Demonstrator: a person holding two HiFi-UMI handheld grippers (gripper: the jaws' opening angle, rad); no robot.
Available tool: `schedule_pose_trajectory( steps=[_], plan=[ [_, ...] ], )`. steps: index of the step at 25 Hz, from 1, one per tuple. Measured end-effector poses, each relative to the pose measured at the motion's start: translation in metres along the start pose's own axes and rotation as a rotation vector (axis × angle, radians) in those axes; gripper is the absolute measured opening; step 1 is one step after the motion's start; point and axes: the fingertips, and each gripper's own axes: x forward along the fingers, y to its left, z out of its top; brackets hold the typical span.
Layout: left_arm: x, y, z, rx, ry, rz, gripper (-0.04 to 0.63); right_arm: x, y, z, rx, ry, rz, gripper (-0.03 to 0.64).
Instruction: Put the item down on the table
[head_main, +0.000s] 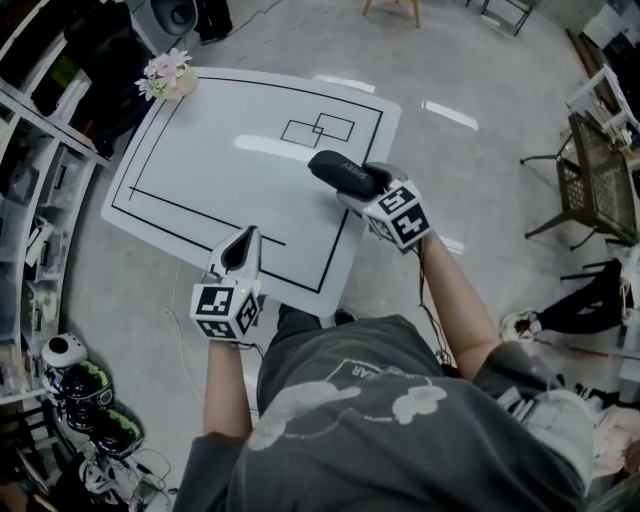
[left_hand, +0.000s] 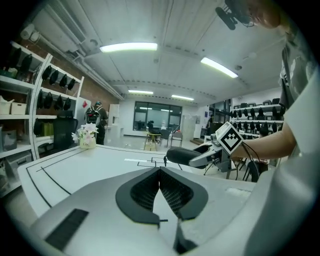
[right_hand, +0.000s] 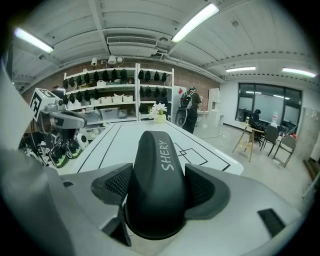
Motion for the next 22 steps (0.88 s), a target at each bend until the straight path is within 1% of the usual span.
schedule_pose_trajectory(
  steps=[3, 10, 16, 22],
  plan=[
    [0.028, 0.017, 0.009, 0.007, 0.012, -0.048, 0.003, 0.016, -0.016, 0.004, -0.013, 0.038, -0.032, 0.322],
    [0.082, 0.051, 0.024, 0.018, 0.035, -0.137, 0.003, 0.05, -0.058, 0.021, -0.077, 0.092, -0.067, 0.322],
    [0.115, 0.073, 0.033, 0.024, 0.041, -0.163, 0.003, 0.077, -0.076, 0.03, -0.117, 0.126, -0.041, 0.324],
    [0.135, 0.083, 0.03, 0.008, 0.052, -0.173, 0.003, 0.097, -0.082, 0.022, -0.126, 0.169, -0.003, 0.324]
  ],
)
